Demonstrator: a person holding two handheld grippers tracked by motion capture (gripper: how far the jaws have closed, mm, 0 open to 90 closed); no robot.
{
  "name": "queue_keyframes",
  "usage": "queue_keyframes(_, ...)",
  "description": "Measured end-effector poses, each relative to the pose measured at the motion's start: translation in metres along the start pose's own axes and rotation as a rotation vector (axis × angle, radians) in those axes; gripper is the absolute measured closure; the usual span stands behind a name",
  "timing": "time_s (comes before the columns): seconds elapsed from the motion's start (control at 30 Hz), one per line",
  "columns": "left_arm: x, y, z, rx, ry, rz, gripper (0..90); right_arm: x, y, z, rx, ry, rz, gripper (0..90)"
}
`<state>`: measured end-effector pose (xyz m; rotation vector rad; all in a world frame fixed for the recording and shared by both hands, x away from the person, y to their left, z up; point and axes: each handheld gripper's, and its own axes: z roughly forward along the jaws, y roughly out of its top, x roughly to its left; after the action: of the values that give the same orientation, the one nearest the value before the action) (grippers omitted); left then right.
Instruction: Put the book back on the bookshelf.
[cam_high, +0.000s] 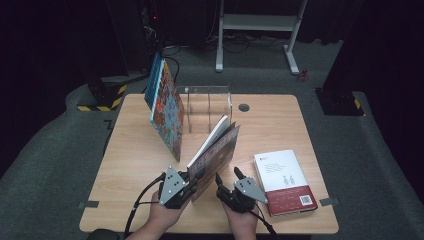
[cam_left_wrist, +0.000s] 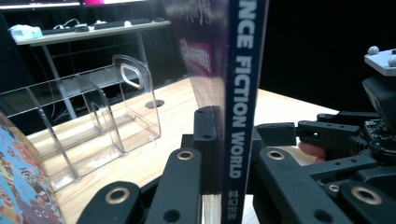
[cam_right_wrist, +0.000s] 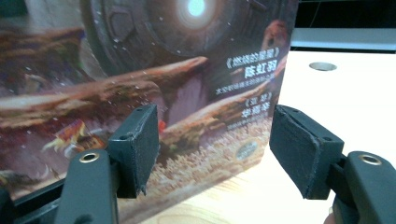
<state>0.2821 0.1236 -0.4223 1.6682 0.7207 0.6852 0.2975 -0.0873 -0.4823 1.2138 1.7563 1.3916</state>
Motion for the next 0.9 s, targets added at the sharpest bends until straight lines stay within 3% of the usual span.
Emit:
queue_keyframes(0.27, 0.002, 0.0, 0.0, -0.002, 0.003, -0.015, 83.6, -0.015, -0.006, -0.011, 0.032, -0.024, -0.015, 32.8)
queue_keyframes(0.53, 0.004, -0.001, 0.0, -0.004, 0.011, -0.024, 83.6, -0.033, -0.01, -0.016, 0.108, -0.056, -0.083, 34.7)
queue_keyframes(0.67, 0.003, -0.001, 0.0, -0.007, 0.006, -0.015, 83.6, -0.038, -0.013, -0.018, 0.114, -0.059, -0.121, 37.9)
queue_keyframes(0.9, 0.003, 0.003, 0.003, -0.008, 0.004, -0.014, 83.9, -0.046, -0.016, -0.023, 0.104, -0.066, -0.104, 39.5)
